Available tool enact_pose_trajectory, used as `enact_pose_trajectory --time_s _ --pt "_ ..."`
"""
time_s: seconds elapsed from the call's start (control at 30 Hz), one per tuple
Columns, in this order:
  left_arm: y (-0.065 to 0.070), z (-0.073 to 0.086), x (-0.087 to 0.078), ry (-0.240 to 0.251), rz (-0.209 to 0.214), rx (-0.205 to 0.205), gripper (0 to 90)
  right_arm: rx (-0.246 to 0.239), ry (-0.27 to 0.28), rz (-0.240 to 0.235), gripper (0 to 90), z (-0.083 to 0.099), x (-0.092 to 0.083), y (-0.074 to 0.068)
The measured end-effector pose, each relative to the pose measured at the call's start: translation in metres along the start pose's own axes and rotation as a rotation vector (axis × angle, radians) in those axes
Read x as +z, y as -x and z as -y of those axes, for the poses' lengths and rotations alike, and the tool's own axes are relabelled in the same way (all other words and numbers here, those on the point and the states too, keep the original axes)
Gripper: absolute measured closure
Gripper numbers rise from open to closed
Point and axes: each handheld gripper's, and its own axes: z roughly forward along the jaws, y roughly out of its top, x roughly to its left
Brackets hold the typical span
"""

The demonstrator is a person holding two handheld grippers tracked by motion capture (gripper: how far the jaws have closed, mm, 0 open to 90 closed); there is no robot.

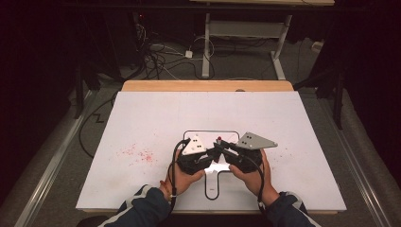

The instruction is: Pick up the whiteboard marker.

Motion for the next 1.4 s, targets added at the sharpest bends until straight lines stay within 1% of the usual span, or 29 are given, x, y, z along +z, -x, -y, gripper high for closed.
enact_pose_trajectory --time_s 0.07,0.13,0.23,0.27,0.33,0.4,0.47,0.5,0.57,0.6,0.63,0.67,0.7,0.73,0.77,0.8,0.83,0.9,0.93,0.97,1.0,1.1,1.13,1.17,1.2,1.23,1.27,1.37,1.4 --pt "0.0 0.0 0.0 0.007 0.007 0.002 78.0 -0.009 0.002 -0.002 81.5 0.0 -0.001 -0.001" --pt "0.0 0.0 0.0 0.004 0.0 0.012 76.8 -0.026 0.001 -0.001 81.6 0.0 -0.001 -0.002" --pt "-0.001 0.001 0.002 -0.014 -0.022 0.012 53.4 -0.036 0.007 0.009 81.7 -0.002 -0.004 -0.001" --pt "-0.002 0.002 0.002 -0.019 -0.022 0.02 47.5 -0.041 0.01 0.01 81.7 -0.003 -0.005 0.001" --pt "-0.002 0.003 -0.001 -0.021 -0.043 0.046 35.2 -0.037 0.013 0.017 81.7 -0.003 -0.009 0.004" --pt "-0.002 0.004 -0.007 -0.017 -0.052 0.081 28.7 -0.036 0.016 0.023 81.7 -0.003 -0.012 0.008" --pt "-0.004 0.004 -0.015 -0.023 -0.066 0.107 23.9 -0.035 0.019 0.033 81.8 -0.003 -0.015 0.012" --pt "-0.004 0.005 -0.019 -0.022 -0.071 0.125 23.0 -0.034 0.019 0.038 81.7 -0.002 -0.016 0.015" --pt "-0.006 0.008 -0.029 -0.027 -0.101 0.156 21.8 -0.032 0.015 0.051 81.8 0.0 -0.019 0.021" --pt "-0.008 0.009 -0.033 -0.031 -0.108 0.166 21.8 -0.027 0.012 0.057 81.8 0.001 -0.02 0.024" --pt "-0.008 0.009 -0.033 -0.031 -0.108 0.166 21.8 -0.026 0.014 0.063 81.8 0.002 -0.02 0.027" --pt "-0.009 0.01 -0.038 -0.031 -0.111 0.176 21.8 -0.021 0.013 0.067 81.7 0.002 -0.021 0.03" --pt "-0.011 0.011 -0.043 -0.026 -0.12 0.181 21.8 -0.021 0.013 0.067 81.7 0.002 -0.021 0.03" --pt "-0.016 0.013 -0.051 -0.021 -0.139 0.184 21.8 -0.022 0.006 0.075 81.8 0.004 -0.023 0.034" --pt "-0.017 0.015 -0.054 -0.024 -0.155 0.188 21.8 -0.023 0.006 0.078 81.8 0.004 -0.024 0.036" --pt "-0.017 0.015 -0.054 -0.024 -0.155 0.188 21.8 -0.023 0.006 0.078 81.8 0.004 -0.024 0.036" --pt "-0.019 0.017 -0.058 -0.028 -0.164 0.195 21.8 -0.021 0.004 0.08 81.8 0.005 -0.026 0.039" --pt "-0.021 0.022 -0.065 -0.042 -0.182 0.211 21.8 -0.024 0.002 0.08 81.8 0.006 -0.027 0.041" --pt "-0.023 0.025 -0.068 -0.051 -0.195 0.215 21.8 -0.025 -0.004 0.083 81.8 0.007 -0.028 0.044" --pt "-0.027 0.033 -0.076 -0.072 -0.204 0.209 21.8 -0.027 -0.005 0.081 81.8 0.008 -0.029 0.045" --pt "-0.029 0.037 -0.08 -0.086 -0.221 0.213 21.8 -0.025 -0.007 0.082 81.8 0.008 -0.03 0.047" --pt "-0.033 0.046 -0.089 -0.105 -0.241 0.201 21.8 -0.017 -0.006 0.082 81.8 0.01 -0.031 0.053" --pt "-0.038 0.055 -0.098 -0.118 -0.263 0.182 21.8 -0.012 -0.006 0.083 81.8 0.01 -0.031 0.055" --pt "-0.038 0.055 -0.098 -0.118 -0.263 0.182 21.8 -0.005 -0.005 0.084 81.8 0.011 -0.031 0.057" --pt "-0.04 0.059 -0.103 -0.124 -0.273 0.17 21.8 -0.005 -0.005 0.084 81.8 0.011 -0.031 0.057" --pt "-0.042 0.064 -0.109 -0.126 -0.294 0.165 21.8 -0.007 -0.009 0.082 81.8 0.012 -0.03 0.06" --pt "-0.043 0.067 -0.112 -0.127 -0.299 0.156 21.8 -0.003 -0.009 0.08 81.8 0.012 -0.03 0.06" --pt "-0.046 0.078 -0.126 -0.131 -0.317 0.109 21.8 -0.006 -0.011 0.073 81.8 0.013 -0.029 0.061" --pt "-0.046 0.08 -0.129 -0.127 -0.311 0.094 21.9 -0.008 -0.004 0.057 81.8 0.013 -0.028 0.061"
